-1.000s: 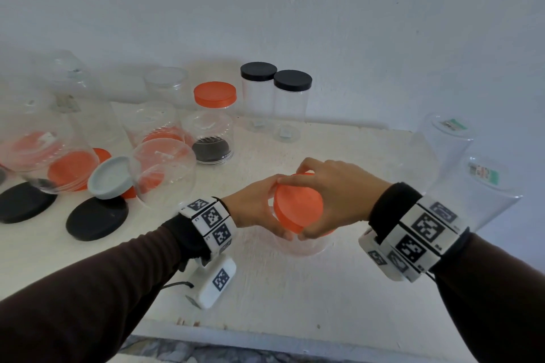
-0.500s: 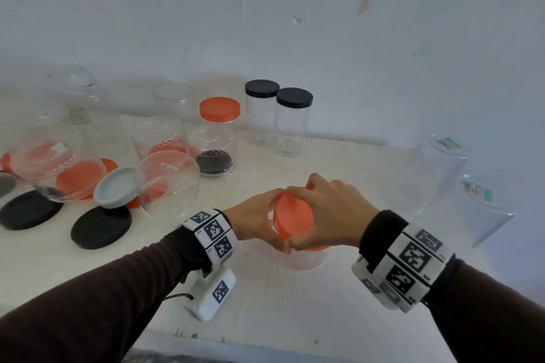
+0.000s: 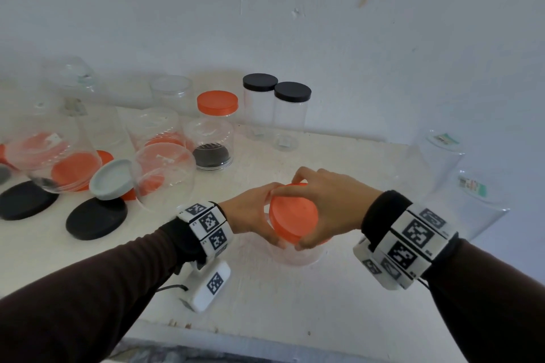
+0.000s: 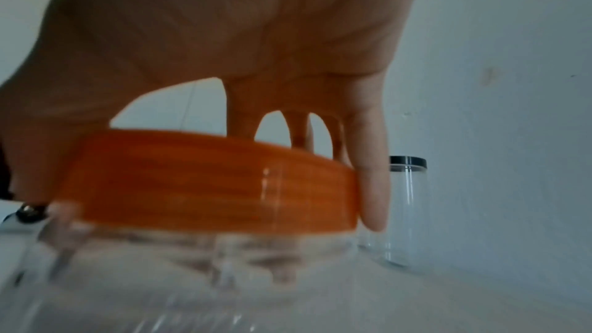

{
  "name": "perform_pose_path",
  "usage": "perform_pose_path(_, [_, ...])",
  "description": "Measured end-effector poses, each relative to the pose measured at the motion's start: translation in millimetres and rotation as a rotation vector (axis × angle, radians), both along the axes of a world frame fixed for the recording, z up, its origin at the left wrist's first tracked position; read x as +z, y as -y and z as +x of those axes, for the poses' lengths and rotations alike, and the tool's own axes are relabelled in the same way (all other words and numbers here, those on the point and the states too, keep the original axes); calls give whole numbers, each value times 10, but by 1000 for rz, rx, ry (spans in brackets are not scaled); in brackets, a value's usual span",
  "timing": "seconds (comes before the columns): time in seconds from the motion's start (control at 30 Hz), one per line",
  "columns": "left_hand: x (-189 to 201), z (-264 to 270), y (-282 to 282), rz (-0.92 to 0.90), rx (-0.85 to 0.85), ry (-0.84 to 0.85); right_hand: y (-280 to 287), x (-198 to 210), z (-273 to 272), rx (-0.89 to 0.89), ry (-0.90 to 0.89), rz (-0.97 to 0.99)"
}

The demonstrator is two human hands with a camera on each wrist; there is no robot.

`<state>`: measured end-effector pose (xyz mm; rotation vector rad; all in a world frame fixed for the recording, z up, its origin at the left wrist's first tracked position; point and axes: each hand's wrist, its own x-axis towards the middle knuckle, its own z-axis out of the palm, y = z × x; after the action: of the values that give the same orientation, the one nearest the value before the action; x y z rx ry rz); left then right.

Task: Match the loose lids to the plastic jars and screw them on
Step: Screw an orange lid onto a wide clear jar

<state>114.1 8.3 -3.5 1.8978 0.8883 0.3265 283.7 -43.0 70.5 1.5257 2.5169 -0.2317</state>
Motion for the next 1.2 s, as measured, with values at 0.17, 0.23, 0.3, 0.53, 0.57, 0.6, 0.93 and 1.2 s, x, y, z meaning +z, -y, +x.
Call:
perform_pose_path(0.17, [20,12,18,-34,16,22,49,-77,-14,-56,-3,80])
perform_pose_path(0.23, [15,7,15,-46,12,40,79,-92,-32,-91,-17,94])
perform_pose_path(0.3, [3,4,13,-55,7,57,103,-104,-52,-119,-29,110])
perform_pose_path(0.53, [-4,-3,8,-73,4,77,120,-116,-46,-139,-38,102])
perform_pose_path(0.57, [0,0,6,-71,5,74,108,-116,-34,-136,-45,91])
perform_pose_path(0.6, [2,2,5,-67,5,70,95,-117,-17,-130,-54,79])
perform_pose_path(0.93, [252,-307,-117,268,164,15,-94,-213,14,-122,-8,217])
perform_pose_path(1.2, [343,-874,-402,765,398,-2,-667,-386,-179,-105,-91,300])
